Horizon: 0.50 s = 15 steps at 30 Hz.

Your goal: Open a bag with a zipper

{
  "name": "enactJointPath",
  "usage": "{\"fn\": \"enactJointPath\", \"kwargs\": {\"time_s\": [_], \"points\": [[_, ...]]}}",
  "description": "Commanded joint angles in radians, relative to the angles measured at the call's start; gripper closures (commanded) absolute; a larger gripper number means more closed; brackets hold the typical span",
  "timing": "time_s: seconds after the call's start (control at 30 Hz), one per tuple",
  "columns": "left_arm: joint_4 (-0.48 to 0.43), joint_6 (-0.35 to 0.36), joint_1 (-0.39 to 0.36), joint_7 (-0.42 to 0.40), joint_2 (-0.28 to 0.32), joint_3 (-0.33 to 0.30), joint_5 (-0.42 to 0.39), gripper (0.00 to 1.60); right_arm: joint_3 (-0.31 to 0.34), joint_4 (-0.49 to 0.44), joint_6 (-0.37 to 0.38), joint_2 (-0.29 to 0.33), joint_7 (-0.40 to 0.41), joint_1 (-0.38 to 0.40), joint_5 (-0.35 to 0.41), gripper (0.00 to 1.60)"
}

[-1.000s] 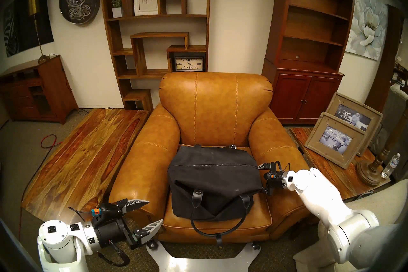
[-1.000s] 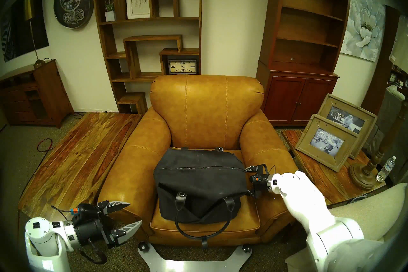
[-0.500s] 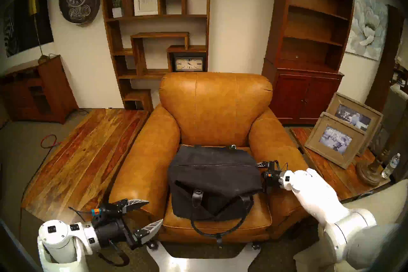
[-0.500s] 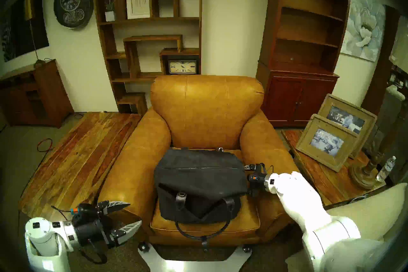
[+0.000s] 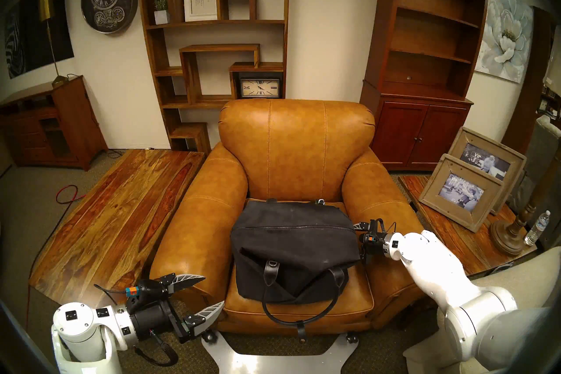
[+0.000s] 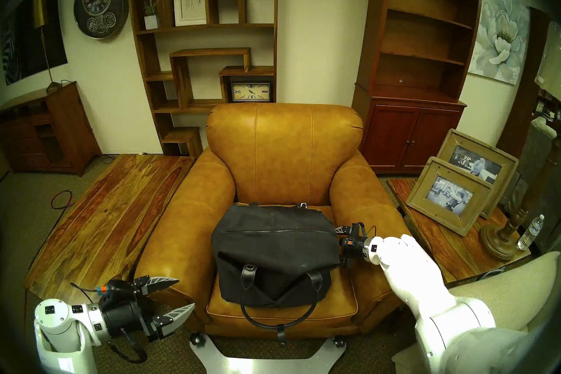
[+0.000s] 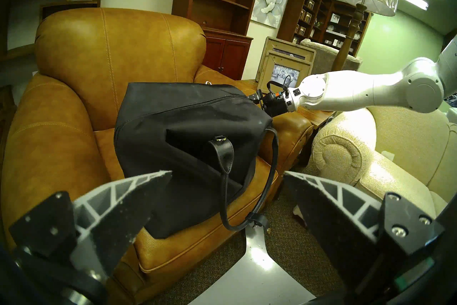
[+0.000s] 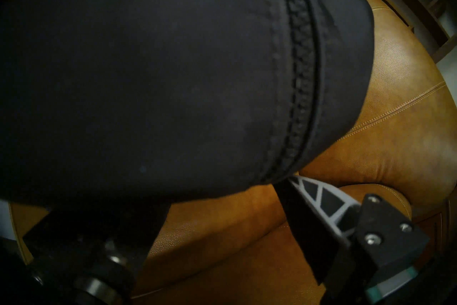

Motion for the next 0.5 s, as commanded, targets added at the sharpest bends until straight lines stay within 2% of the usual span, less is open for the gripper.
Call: {"fn": "enactJointPath", "kwargs": {"time_s": [0.0,0.03,0.07,0.1,0.13,0.27,0.4,0.47], "points": [[-0.014,-0.001,-0.001,-0.001,0.0,0.001,-0.001,0.0,0.003,-0.025,0.0,0.0,0.014,0.007,0.007,0.66],[-0.014,-0.001,-0.001,-0.002,-0.001,0.001,-0.001,0.0,0.004,-0.03,0.001,0.001,0.018,0.003,0.008,0.5],[-0.014,-0.001,-0.001,-0.002,-0.001,0.001,0.0,0.0,0.007,-0.037,0.002,0.003,0.021,-0.002,0.009,0.46],[-0.014,-0.001,-0.002,-0.002,-0.001,0.001,0.0,0.0,0.009,-0.044,0.004,0.004,0.025,-0.007,0.011,0.55],[-0.014,-0.001,-0.002,-0.003,-0.002,0.0,0.0,0.0,0.011,-0.049,0.006,0.005,0.027,-0.011,0.011,0.74],[-0.014,-0.001,-0.002,-0.004,-0.003,0.0,0.001,0.0,0.018,-0.065,0.013,0.007,0.036,-0.023,0.01,0.65],[-0.014,-0.001,-0.003,-0.005,-0.004,-0.001,0.003,0.0,0.024,-0.079,0.019,0.009,0.043,-0.033,0.009,0.73],[-0.014,-0.001,-0.004,-0.006,-0.005,-0.002,0.004,0.0,0.029,-0.091,0.023,0.012,0.046,-0.044,0.009,0.64]]}}
